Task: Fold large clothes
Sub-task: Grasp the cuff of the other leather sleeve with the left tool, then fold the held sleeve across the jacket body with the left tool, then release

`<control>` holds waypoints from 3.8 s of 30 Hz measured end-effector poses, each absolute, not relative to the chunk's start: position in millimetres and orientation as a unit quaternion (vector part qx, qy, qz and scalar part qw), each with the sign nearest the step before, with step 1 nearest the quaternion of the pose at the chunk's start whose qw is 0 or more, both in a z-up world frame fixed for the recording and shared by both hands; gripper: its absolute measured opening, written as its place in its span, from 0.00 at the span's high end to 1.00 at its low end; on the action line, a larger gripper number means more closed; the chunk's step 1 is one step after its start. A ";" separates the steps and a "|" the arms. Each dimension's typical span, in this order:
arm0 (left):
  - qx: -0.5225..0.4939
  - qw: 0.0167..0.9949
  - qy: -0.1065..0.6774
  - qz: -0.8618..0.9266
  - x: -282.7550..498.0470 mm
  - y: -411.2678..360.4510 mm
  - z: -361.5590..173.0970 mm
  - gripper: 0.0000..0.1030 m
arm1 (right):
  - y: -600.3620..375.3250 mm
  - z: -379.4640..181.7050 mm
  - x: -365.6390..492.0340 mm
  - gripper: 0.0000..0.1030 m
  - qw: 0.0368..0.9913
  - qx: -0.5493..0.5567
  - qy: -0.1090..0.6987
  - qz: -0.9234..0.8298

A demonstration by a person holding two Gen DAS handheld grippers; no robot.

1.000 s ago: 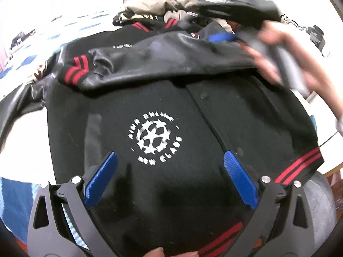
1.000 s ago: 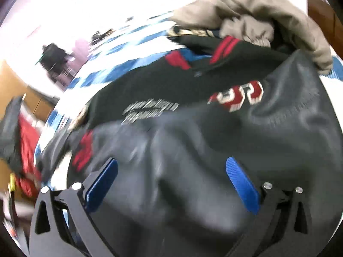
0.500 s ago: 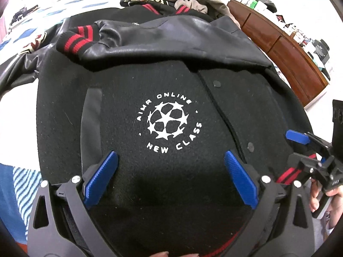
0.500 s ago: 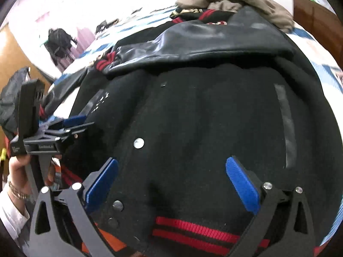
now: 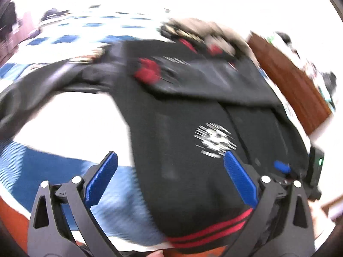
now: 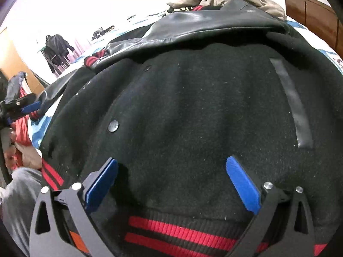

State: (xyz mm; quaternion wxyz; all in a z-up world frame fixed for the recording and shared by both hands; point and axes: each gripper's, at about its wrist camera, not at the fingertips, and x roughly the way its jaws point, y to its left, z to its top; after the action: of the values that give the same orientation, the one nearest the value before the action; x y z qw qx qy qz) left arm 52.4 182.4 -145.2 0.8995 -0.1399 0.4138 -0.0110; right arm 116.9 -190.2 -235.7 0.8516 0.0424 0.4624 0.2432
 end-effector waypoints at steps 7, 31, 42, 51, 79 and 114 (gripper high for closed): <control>-0.246 0.888 0.376 0.100 23.2 331.2 -158.3 0.06 | -189.4 -237.3 115.3 0.04 0.852 0.032 0.456 0.255; -0.548 0.774 0.235 0.214 29.2 516.4 -239.3 0.06 | -180.6 -239.3 108.0 0.04 0.863 0.009 0.441 0.245; -0.479 0.809 0.252 0.229 36.6 523.7 -211.9 0.73 | -179.8 -239.1 105.9 0.04 0.864 0.009 0.440 0.246; -0.374 0.879 0.234 0.182 65.3 481.2 -96.7 0.76 | -181.3 -237.1 106.0 0.04 0.861 0.012 0.442 0.249; -0.074 0.914 0.360 -0.173 292.2 42.2 19.7 0.78 | -201.2 -222.9 121.3 0.04 0.834 0.082 0.471 0.274; 0.201 0.817 0.495 -0.215 336.8 -151.7 -187.1 0.05 | -382.2 -109.6 124.2 0.04 0.882 0.226 0.358 0.207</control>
State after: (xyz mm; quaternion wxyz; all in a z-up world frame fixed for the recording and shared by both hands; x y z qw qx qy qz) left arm 336.8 -151.7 -187.1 0.8173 0.2011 0.4954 -0.2148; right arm 124.2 -382.2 -109.6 0.8819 0.2264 0.3582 0.2066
